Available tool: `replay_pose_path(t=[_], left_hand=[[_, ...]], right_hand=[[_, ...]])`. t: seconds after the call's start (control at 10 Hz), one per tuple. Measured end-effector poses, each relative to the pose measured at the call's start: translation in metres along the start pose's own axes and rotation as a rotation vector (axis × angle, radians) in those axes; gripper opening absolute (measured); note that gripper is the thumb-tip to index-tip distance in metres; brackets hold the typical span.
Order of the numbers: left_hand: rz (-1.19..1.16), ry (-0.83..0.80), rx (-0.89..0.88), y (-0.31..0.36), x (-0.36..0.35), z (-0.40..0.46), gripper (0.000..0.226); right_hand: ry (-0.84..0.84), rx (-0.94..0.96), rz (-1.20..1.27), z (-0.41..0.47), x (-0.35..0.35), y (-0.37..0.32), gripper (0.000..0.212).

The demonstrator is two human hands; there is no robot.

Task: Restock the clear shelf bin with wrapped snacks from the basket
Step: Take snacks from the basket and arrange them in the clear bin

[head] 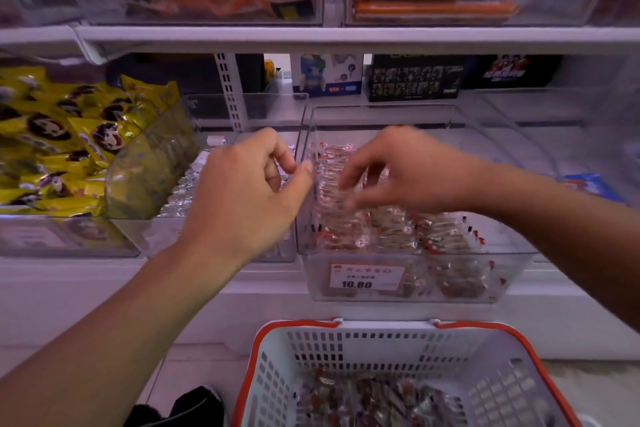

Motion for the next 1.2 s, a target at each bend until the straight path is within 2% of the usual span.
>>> replay_pose_path(t=[0.1, 0.2, 0.3, 0.4, 0.5, 0.6, 0.7, 0.8, 0.9, 1.0, 1.1, 1.2], left_hand=[[-0.105, -0.098, -0.357, 0.024, 0.009, -0.019, 0.038], [-0.059, -0.530, -0.435, 0.024, -0.026, -0.053, 0.032], [0.261, -1.051, -0.197, -0.003, -0.089, -0.116, 0.029], [0.430, -1.582, 0.211, -0.051, -0.131, -0.199, 0.027], [0.433, -1.745, 0.613, -0.082, -0.151, -0.272, 0.062], [0.398, -1.699, 0.762, -0.092, -0.180, -0.335, 0.090], [0.294, -1.607, 0.949, -0.094, -0.210, -0.376, 0.097], [0.188, -1.468, 1.138, -0.094, -0.241, -0.404, 0.089], [0.299, -1.265, 1.026, -0.094, -0.253, -0.419, 0.081], [0.277, -1.283, 0.961, -0.096, -0.257, -0.420, 0.070], [0.002, -1.223, 1.112, -0.102, -0.268, -0.419, 0.012], [-0.038, -1.228, 1.016, -0.097, -0.273, -0.421, 0.013]], right_hand=[[0.192, 0.048, 0.249, -0.051, 0.014, -0.002, 0.012], [-0.276, -0.014, 0.482, -0.101, -0.028, 0.004, 0.009], [-0.783, -0.310, 0.418, -0.121, -0.129, 0.021, 0.015], [-0.945, -0.437, 0.150, -0.149, -0.241, 0.034, 0.023], [-1.065, -0.471, -0.125, -0.218, -0.322, 0.064, 0.053], [-1.151, -0.682, -0.131, -0.286, -0.367, 0.102, 0.056], [-0.975, -0.923, -0.009, -0.304, -0.387, 0.126, 0.081], [-0.812, -1.033, 0.084, -0.306, -0.411, 0.133, 0.116], [-0.719, -1.098, 0.148, -0.307, -0.433, 0.124, 0.129], [-0.698, -0.955, 0.007, -0.302, -0.445, 0.111, 0.119], [-0.658, -0.918, 0.051, -0.300, -0.451, 0.111, 0.114], [-0.658, -0.783, -0.061, -0.300, -0.452, 0.113, 0.107]])
Point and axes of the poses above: each hand's wrist, its own z-axis towards the middle knuckle, its own x-axis out of the back of the hand, y = z × x, the point moved 3 cm from there along z, towards the middle knuckle, and after that the axes turned 3 degrees about -z, right-handed, at the moved point
